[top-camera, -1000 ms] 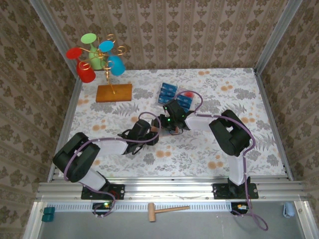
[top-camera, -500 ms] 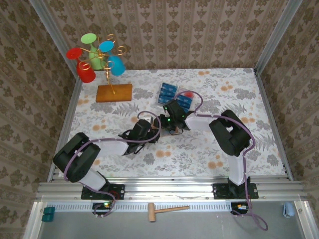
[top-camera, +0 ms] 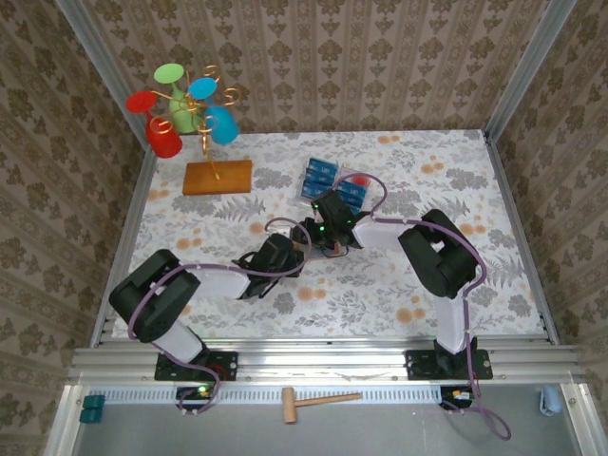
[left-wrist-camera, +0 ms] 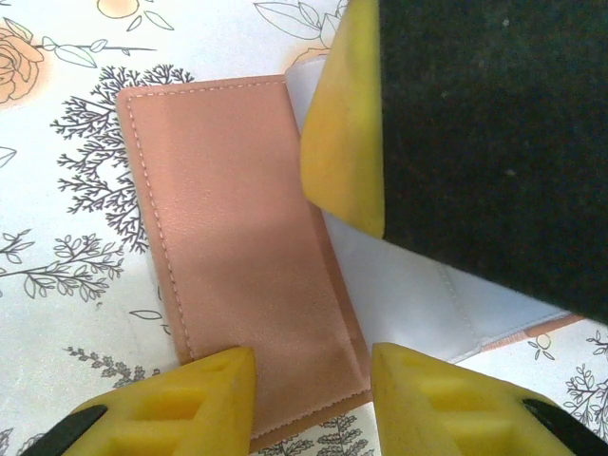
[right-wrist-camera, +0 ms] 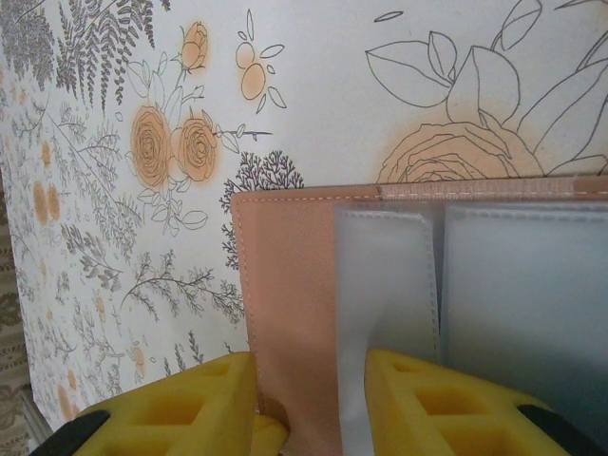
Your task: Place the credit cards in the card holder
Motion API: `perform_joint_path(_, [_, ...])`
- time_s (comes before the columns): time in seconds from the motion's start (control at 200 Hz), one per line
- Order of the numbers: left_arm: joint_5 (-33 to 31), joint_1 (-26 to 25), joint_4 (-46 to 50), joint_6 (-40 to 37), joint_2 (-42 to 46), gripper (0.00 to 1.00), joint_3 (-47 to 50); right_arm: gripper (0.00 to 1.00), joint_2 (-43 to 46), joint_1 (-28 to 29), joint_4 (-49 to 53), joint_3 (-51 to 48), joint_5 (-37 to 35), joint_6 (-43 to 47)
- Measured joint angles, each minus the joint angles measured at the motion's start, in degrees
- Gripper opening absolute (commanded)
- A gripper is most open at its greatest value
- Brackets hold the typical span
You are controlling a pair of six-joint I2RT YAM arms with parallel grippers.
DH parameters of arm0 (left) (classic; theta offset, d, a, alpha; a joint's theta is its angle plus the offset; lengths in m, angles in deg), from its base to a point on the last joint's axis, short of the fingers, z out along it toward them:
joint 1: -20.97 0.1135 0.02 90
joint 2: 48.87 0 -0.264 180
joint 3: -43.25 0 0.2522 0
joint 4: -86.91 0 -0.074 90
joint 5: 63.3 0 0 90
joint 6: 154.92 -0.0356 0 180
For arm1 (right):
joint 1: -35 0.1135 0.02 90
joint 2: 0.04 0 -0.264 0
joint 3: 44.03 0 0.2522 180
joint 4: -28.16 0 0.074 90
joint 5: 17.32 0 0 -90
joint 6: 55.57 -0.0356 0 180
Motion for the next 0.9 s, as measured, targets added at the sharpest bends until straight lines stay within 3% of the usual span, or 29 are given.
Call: perform_joint_path(0.9, [-2.3,-0.2,-1.6,0.0,-1.9,0.34,-0.3,0.41,0.0,-1.1,1.6,3.9,0.4,0.0])
